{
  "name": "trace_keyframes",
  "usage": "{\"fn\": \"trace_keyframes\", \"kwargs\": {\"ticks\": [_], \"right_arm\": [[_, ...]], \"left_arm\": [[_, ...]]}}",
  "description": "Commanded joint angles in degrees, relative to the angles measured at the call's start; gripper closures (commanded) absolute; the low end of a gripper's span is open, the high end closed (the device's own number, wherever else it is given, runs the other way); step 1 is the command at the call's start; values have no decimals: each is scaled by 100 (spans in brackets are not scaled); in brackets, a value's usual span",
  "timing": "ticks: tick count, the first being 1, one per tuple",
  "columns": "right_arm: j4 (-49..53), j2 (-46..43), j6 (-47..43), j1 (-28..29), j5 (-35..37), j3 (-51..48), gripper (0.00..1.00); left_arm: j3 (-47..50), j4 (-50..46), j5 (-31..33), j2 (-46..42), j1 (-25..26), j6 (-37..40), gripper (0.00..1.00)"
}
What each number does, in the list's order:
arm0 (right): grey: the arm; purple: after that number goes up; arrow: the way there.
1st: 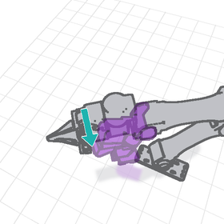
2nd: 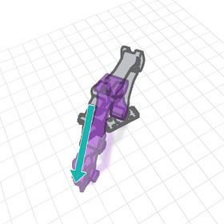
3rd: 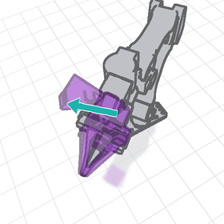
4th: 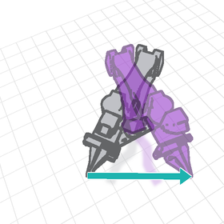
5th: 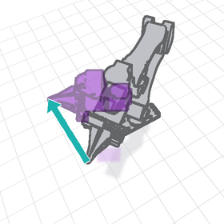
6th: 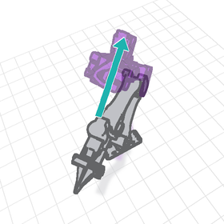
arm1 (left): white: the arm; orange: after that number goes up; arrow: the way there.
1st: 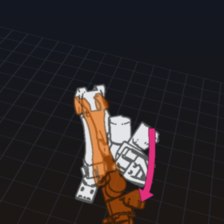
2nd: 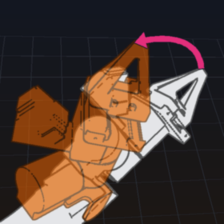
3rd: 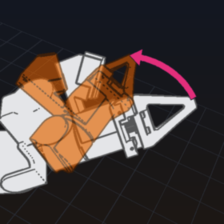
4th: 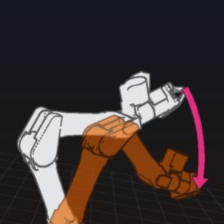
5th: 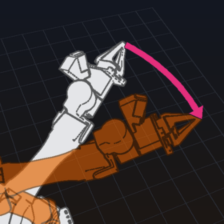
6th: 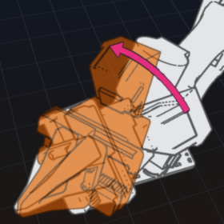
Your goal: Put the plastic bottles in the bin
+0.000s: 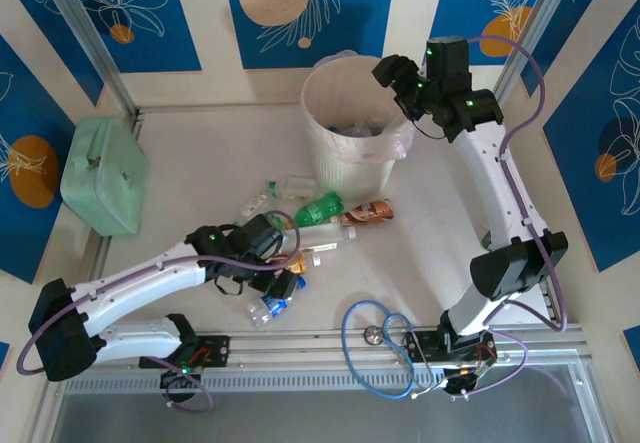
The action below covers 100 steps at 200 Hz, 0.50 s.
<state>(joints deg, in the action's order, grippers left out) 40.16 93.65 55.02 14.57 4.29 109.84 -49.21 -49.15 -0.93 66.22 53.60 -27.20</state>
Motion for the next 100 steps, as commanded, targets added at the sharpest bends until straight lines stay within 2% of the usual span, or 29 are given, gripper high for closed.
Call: {"fn": "trace_keyframes", "kwargs": {"ticks": [1, 59, 100], "right_arm": [[68, -425, -198, 33, -161, 3, 25], [-13, -1885, -318, 266, -159, -1490, 25], [39, -3168, -170, 879, 176, -3188, 25]], "left_arm": [[61, -187, -66, 91, 141, -114, 0], [98, -219, -29, 581, 499, -206, 3], [139, -172, -24, 882, 768, -206, 8]]}}
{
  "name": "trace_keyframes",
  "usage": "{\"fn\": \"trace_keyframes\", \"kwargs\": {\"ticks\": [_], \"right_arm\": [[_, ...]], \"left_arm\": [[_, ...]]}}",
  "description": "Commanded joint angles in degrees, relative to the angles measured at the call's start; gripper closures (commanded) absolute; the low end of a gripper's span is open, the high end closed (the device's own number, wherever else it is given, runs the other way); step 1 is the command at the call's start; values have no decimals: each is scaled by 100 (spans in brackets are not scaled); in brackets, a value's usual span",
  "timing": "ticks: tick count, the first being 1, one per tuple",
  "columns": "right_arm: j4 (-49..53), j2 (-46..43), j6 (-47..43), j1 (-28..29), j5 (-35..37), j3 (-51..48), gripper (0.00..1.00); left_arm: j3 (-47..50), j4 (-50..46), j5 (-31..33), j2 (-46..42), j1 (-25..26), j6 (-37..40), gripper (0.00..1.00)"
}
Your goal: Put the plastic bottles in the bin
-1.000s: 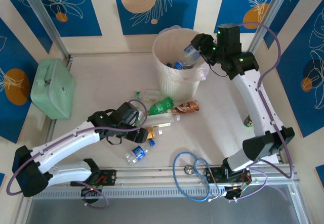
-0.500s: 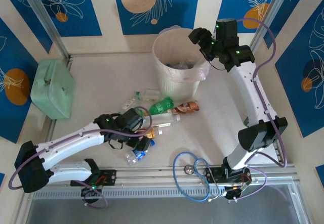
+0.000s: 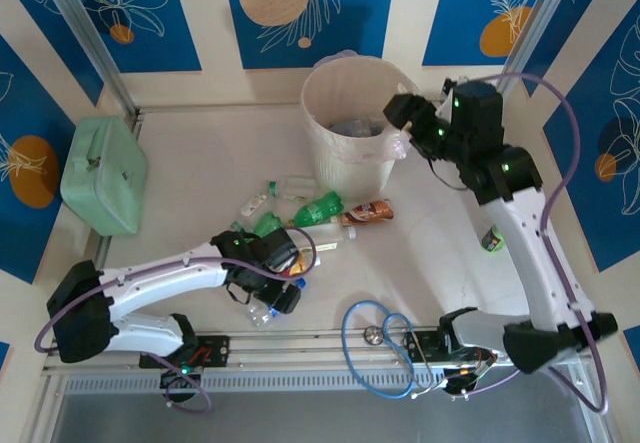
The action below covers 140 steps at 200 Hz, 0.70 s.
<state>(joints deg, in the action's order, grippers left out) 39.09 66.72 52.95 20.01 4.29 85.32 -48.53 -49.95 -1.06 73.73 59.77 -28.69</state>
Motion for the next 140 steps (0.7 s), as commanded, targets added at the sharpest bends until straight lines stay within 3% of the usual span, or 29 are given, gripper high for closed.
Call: {"fn": "trace_keyframes", "kwargs": {"ticks": [1, 55, 140], "right_arm": [[153, -506, 39, 349, 190, -775, 25], [598, -1861, 662, 776, 510, -2374, 25], [828, -2146, 603, 545, 692, -2215, 25]], "left_arm": [[72, -92, -9, 140, 155, -57, 8], [-13, -20, 36, 553, 195, 14, 17], [-739, -567, 27, 1503, 209, 491, 18]]}}
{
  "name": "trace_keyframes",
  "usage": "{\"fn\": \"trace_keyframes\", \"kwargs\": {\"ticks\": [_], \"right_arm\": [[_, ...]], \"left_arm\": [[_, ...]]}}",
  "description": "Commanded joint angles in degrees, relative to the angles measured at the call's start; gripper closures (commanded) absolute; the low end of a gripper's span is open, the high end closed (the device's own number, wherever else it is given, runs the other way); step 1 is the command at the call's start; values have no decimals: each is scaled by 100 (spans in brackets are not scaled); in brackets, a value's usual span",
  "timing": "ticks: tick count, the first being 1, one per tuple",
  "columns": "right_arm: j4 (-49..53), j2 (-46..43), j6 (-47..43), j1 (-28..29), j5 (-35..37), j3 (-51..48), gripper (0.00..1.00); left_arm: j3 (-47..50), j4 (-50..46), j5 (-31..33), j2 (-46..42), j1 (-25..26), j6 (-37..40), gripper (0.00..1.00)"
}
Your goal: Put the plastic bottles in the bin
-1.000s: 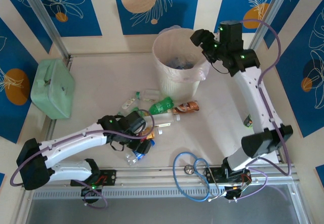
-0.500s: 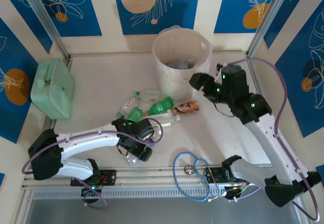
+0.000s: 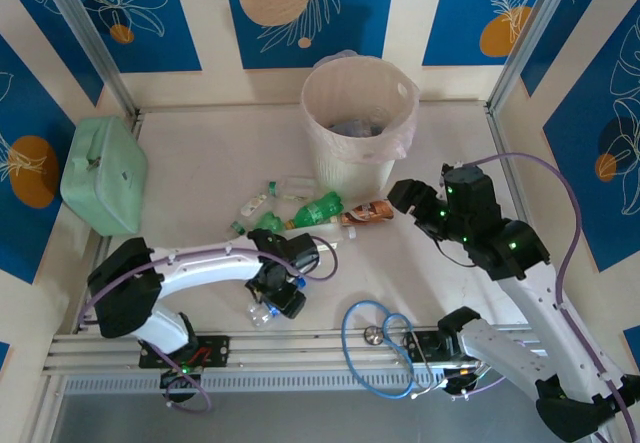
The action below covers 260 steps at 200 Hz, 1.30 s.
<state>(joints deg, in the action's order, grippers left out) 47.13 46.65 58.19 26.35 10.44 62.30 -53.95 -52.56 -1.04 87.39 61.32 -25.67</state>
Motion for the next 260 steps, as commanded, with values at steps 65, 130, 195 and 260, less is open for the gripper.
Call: {"fn": "trace_keyframes", "kwargs": {"ticks": [65, 130, 195, 260], "right_arm": [[167, -330, 71, -402, -141, -25, 25], [288, -532, 52, -689, -301, 27, 25], [332, -578, 34, -882, -455, 67, 25], [439, -643, -5, -998, -482, 104, 25]], "left_arm": [[-627, -493, 148, 638, 117, 222, 23], [-931, -686, 25, 1031, 118, 557, 20], [-1030, -758, -20, 1131, 123, 682, 34], [-1234, -909, 28, 785, 150, 458, 52]]}}
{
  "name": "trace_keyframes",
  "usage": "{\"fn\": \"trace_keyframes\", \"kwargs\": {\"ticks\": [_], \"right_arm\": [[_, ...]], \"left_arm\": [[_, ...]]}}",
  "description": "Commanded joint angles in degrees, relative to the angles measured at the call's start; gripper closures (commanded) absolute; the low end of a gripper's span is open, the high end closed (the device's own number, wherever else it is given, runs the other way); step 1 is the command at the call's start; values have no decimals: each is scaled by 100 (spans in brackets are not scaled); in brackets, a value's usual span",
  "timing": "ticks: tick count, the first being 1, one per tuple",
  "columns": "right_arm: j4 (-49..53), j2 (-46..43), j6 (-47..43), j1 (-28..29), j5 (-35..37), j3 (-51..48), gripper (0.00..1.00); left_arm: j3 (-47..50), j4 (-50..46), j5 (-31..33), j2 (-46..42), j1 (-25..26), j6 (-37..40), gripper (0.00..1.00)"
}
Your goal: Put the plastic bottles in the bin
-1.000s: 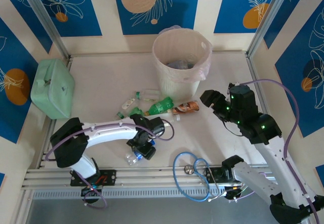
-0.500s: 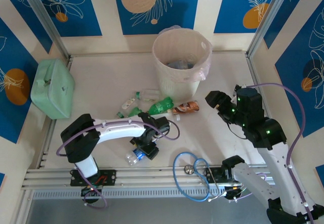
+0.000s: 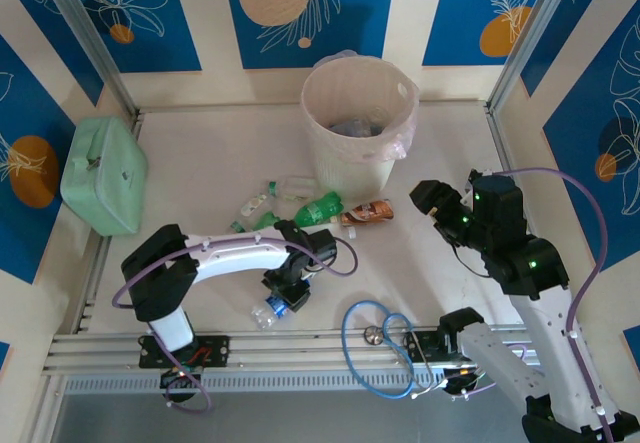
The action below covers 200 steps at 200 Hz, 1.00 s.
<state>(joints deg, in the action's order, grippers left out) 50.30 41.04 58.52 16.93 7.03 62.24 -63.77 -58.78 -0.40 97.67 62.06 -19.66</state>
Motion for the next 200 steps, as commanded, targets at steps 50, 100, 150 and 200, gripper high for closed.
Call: {"fn": "trace_keyframes", "kwargs": {"ticks": [50, 100, 150, 200], "right_arm": [[147, -80, -84, -150, -164, 123, 26], [125, -78, -104, -228, -158, -29, 25], [67, -78, -78, -286, -193, -402, 26], [19, -83, -60, -302, -245, -572, 26]], "left_arm": [[-974, -649, -97, -963, 100, -323, 52], [-2216, -966, 62, -1338, -20, -367, 52], [-3823, -830, 76, -1207, -481, -202, 52], [-5620, -302, 42, -573, -1242, 114, 49]]}}
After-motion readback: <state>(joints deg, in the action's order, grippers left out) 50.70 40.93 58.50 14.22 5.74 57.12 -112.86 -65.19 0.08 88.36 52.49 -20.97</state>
